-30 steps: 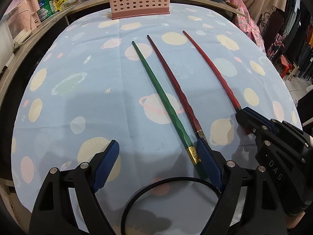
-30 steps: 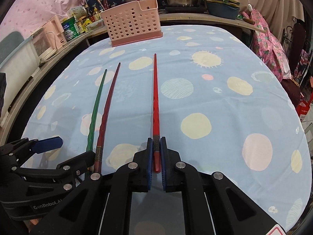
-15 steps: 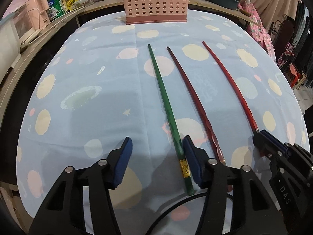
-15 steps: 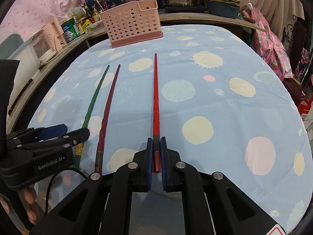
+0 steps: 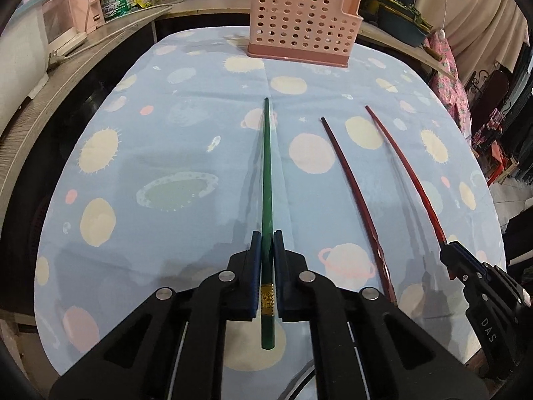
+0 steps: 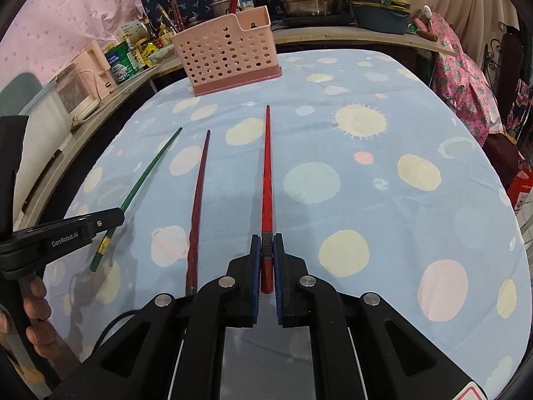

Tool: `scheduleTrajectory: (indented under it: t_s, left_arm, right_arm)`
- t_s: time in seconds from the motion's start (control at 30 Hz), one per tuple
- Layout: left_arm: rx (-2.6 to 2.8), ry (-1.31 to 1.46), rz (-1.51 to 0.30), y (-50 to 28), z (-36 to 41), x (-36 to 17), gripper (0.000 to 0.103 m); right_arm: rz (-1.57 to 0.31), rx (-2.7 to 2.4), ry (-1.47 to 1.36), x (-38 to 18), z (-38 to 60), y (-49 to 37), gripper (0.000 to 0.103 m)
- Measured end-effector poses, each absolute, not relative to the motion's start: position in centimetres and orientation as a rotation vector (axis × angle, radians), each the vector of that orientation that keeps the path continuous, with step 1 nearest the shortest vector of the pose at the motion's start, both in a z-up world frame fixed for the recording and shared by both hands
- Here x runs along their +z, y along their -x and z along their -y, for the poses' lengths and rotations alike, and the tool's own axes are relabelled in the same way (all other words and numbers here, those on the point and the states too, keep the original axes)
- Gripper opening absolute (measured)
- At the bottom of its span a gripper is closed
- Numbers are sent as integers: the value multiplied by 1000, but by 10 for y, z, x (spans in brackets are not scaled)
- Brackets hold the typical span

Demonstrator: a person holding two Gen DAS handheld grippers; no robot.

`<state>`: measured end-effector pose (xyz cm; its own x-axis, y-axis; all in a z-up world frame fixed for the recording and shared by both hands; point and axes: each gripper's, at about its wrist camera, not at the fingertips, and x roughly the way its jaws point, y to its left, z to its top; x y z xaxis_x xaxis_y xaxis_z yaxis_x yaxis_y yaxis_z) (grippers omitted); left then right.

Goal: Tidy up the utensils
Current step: 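Lift both held chopsticks up over the pink holder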

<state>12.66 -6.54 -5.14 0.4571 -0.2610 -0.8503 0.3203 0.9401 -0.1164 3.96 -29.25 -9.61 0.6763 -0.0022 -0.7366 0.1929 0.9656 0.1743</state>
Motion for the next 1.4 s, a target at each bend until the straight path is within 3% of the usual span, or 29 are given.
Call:
scheduleTrajectory:
  t_s: [0.63, 1.4]
  left_arm:
    - [-374, 61, -787, -177, 45, 95, 7]
    - [-399, 79, -551, -271, 89, 228, 7]
  right_arm:
    - [-529, -50, -290, 49, 306, -78, 7]
    - [-273, -6, -335, 170, 321, -184, 7]
